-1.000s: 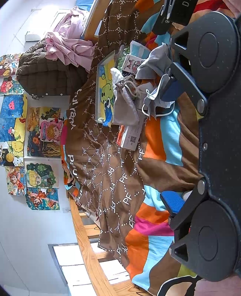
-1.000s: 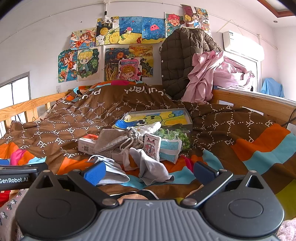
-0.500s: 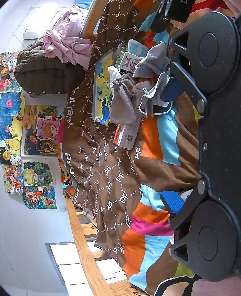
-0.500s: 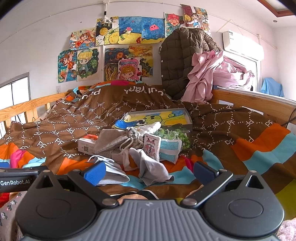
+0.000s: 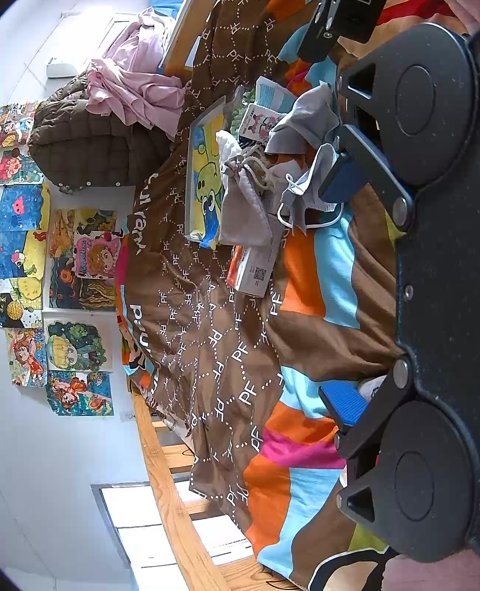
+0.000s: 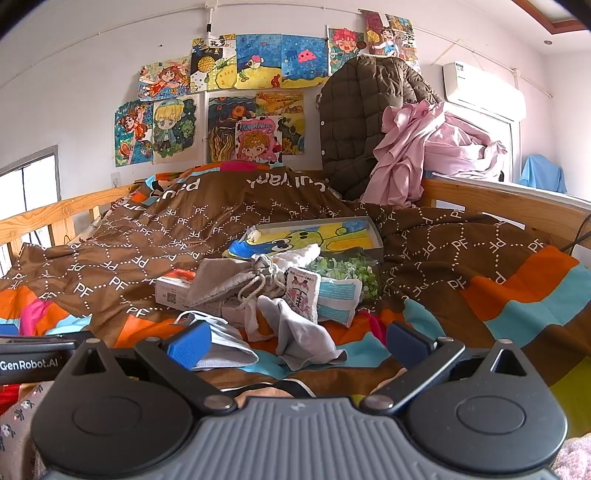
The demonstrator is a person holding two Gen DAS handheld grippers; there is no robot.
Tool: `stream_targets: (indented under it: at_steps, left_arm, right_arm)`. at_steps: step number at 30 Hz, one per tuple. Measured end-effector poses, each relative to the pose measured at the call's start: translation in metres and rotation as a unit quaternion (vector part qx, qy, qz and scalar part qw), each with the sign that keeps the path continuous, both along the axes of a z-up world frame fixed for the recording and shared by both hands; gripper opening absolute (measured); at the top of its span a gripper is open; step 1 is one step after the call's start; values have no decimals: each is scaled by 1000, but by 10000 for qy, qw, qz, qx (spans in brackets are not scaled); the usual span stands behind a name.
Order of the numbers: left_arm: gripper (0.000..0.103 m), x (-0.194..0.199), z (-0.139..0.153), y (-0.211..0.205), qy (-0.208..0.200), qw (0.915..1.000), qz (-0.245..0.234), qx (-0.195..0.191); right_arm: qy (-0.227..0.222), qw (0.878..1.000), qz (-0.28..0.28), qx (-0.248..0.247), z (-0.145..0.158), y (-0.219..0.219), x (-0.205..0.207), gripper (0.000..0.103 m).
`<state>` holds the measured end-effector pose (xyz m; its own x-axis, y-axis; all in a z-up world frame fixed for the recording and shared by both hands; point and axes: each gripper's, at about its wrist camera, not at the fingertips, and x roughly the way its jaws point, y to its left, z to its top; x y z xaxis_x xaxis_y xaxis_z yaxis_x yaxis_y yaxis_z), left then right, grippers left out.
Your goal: Organize soft objects
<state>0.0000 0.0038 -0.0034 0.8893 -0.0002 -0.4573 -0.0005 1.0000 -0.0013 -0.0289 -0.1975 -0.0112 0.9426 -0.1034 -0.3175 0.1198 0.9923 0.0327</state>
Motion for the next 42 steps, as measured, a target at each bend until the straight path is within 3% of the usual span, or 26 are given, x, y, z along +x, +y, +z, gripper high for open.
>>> stream_targets:
  at_steps: [29, 38, 42]
  left_arm:
    - [102, 10, 0, -1, 71, 9998, -122, -111]
    - [102, 54, -3, -13, 150, 9990, -410, -115]
    - [102, 79, -4, -20, 127, 9969, -770, -134]
  right_arm:
    - [46, 9999, -103, -29, 5, 1, 3, 103]
    - [345, 9980, -208, 476, 8, -30, 38, 103]
    - [625, 9933, -233, 944, 5, -56, 68, 103]
